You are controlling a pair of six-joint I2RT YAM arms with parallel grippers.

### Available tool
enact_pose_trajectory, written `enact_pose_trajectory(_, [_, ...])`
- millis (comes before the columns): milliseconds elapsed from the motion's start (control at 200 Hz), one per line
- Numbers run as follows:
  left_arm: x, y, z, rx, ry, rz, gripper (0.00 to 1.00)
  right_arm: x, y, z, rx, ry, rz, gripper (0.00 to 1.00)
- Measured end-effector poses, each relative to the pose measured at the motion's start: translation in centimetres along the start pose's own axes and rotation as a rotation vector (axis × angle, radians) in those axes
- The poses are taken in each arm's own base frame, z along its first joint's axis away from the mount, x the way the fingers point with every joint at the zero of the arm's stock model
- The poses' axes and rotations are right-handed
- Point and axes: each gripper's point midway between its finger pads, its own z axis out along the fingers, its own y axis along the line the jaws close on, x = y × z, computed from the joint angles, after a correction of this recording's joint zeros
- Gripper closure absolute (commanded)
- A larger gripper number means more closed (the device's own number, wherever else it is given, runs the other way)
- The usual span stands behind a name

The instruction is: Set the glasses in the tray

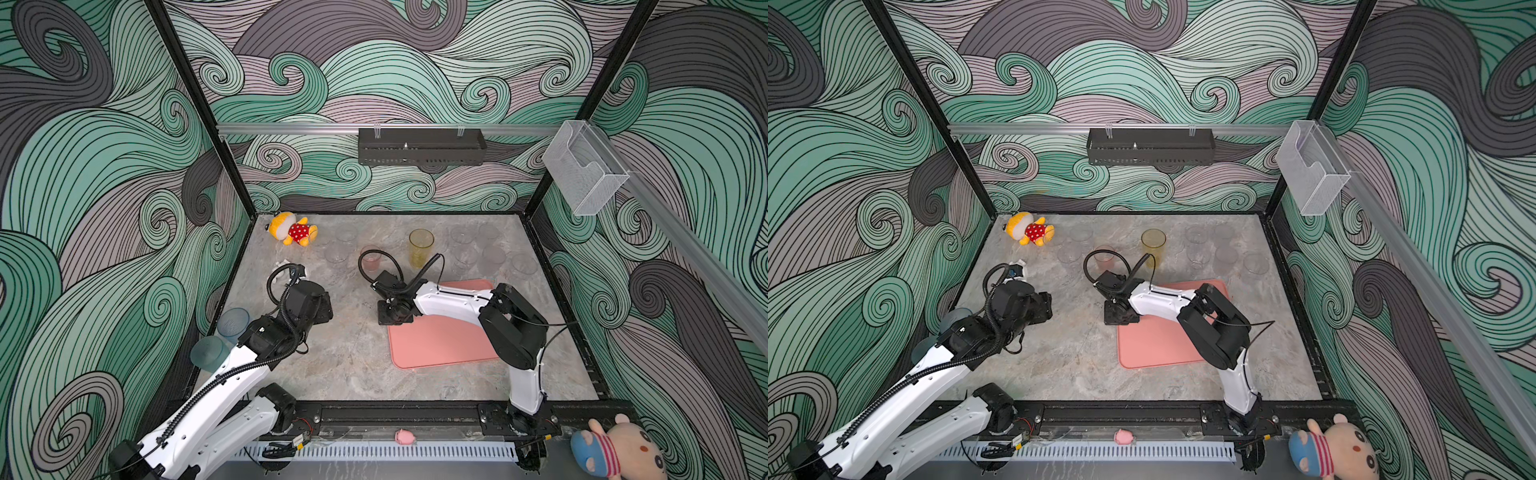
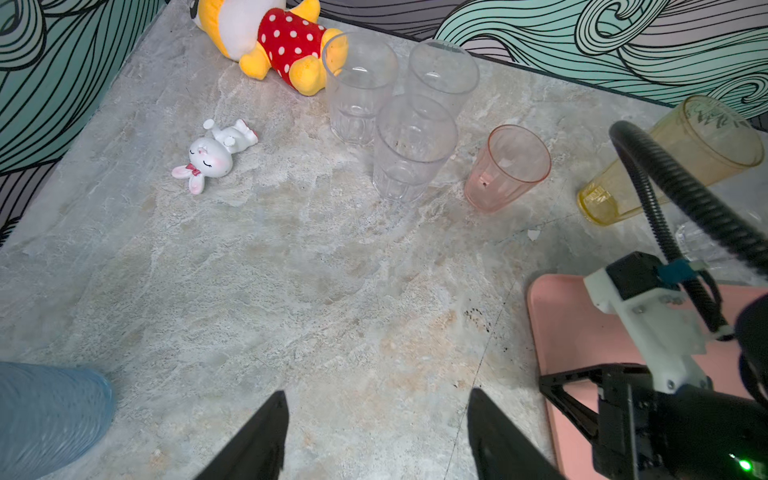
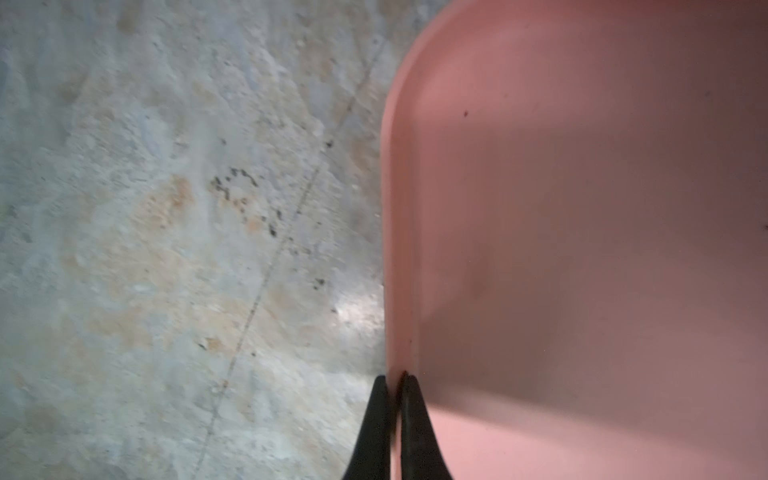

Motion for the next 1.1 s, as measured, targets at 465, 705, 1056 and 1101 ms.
enact_pose_trajectory(465, [0.9, 1.1, -0.1, -0.015, 0.055, -0.045, 0.31, -4.7, 6.7, 2.5, -0.112, -0.068, 0.070, 0.81])
enact_pose_trajectory(705, [-2.1, 2.8, -2.9, -0.064, 0.043, -0.078, 0.31, -4.1, 6.8, -2.0, -0.174, -0.085, -0.024, 0.53])
enact_pose_trajectory(1056, [-3.4, 9.8, -5.5, -0.323, 0.100, -0.141, 0.34, -0.7, 2.9, -11.9, -0.265, -0.202, -0.084, 0.52])
enact_pose_trajectory(1101, [-3.3, 10.8, -5.1, -0.354, 0.124, -0.164, 0.36, 0.4, 1.8, -11.0, -0.238, -0.177, -0.086, 0.52])
